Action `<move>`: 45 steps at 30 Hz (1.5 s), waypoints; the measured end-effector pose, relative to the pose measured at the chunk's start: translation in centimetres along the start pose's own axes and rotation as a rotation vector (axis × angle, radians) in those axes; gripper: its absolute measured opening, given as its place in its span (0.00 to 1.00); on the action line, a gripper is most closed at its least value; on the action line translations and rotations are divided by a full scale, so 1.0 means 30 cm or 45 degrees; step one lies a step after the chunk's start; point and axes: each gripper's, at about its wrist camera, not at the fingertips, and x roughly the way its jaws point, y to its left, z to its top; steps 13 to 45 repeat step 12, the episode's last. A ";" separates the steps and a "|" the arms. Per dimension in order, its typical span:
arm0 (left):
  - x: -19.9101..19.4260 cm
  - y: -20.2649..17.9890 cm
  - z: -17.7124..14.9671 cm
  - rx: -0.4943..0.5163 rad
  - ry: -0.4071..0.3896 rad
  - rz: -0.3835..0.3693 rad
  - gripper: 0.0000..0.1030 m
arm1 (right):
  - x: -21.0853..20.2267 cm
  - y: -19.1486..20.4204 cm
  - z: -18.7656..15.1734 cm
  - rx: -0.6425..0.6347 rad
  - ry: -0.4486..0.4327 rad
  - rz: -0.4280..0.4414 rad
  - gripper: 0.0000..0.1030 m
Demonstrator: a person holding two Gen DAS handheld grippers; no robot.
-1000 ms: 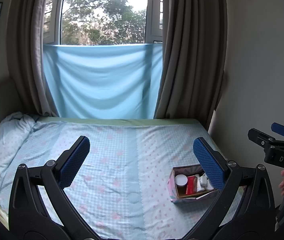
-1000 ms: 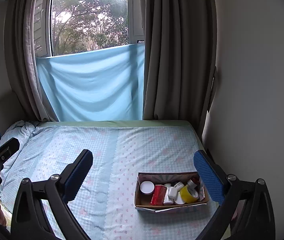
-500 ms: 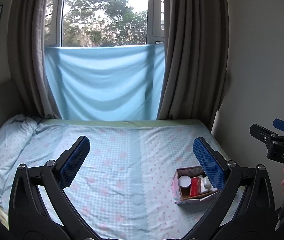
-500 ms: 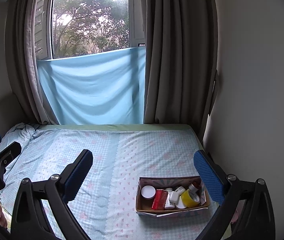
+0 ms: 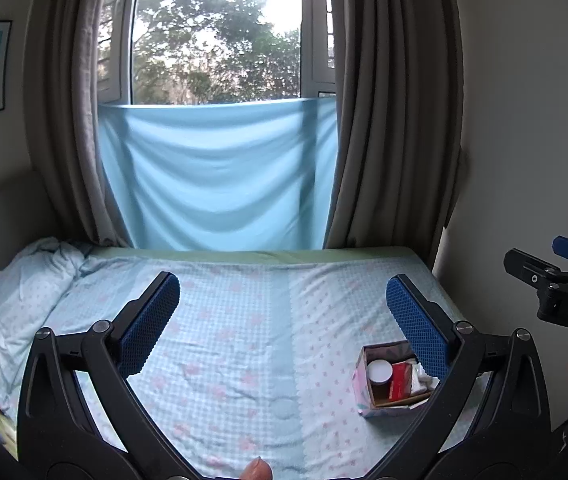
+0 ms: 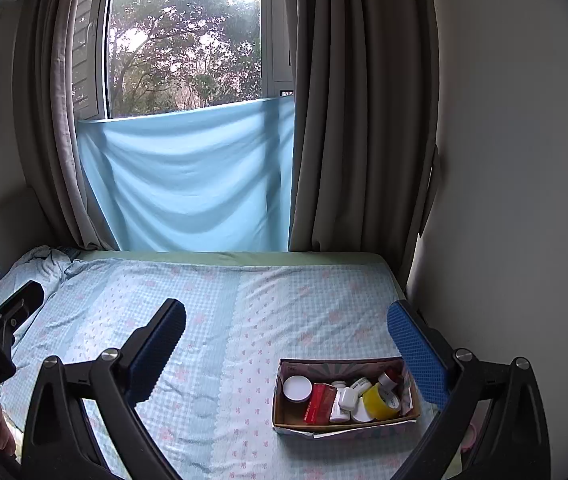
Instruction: Organize rigid objects
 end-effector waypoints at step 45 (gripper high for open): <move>-0.014 -0.010 0.009 0.020 -0.061 0.024 1.00 | 0.004 0.001 0.004 0.000 0.000 0.000 0.98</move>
